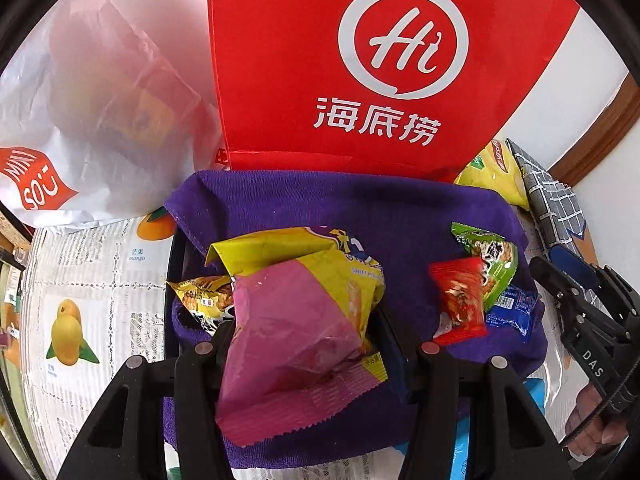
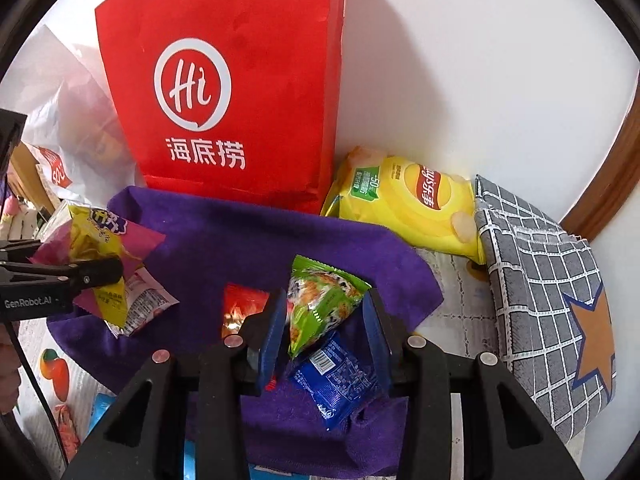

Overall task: Organize snacks
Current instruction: 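Open the right tool to drop the red packet while the left tool drops the pink-yellow bag, then withdraw both tools from the towel toward the remaining snacks, then grasp the pink round biscuit pack with the right tool while the left tool grasps the pink stick snack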

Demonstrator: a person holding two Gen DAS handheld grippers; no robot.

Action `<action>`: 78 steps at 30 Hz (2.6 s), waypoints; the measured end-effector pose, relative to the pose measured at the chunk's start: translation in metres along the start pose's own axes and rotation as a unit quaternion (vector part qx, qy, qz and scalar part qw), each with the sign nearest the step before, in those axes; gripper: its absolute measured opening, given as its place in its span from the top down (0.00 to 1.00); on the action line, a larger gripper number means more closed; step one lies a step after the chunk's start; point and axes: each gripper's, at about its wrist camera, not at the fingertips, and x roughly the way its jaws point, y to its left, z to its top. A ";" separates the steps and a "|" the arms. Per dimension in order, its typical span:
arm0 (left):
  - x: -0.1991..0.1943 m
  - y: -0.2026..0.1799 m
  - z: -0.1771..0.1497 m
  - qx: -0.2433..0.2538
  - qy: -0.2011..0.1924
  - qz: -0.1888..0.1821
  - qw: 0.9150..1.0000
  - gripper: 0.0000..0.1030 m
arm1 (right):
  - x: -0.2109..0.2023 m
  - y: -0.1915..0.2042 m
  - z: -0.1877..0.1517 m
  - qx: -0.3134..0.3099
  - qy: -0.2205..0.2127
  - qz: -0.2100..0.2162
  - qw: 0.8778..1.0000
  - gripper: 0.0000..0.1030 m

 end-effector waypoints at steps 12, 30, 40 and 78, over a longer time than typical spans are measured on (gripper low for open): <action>-0.019 -0.004 0.001 0.010 -0.034 -0.015 0.999 0.33 | -0.021 -0.001 0.005 0.011 -0.022 0.008 1.000 0.50; -0.082 -0.013 -0.005 0.032 -0.108 -0.028 0.993 0.29 | -0.091 0.001 -0.002 0.038 -0.079 -0.020 0.996 0.31; -0.129 -0.034 -0.021 0.066 -0.134 -0.034 0.988 0.29 | -0.143 0.008 -0.049 0.053 -0.057 -0.016 0.997 0.31; -0.119 0.067 -0.196 -0.016 -0.093 -0.019 0.995 0.25 | -0.065 0.113 -0.185 0.070 0.075 0.118 0.988 0.28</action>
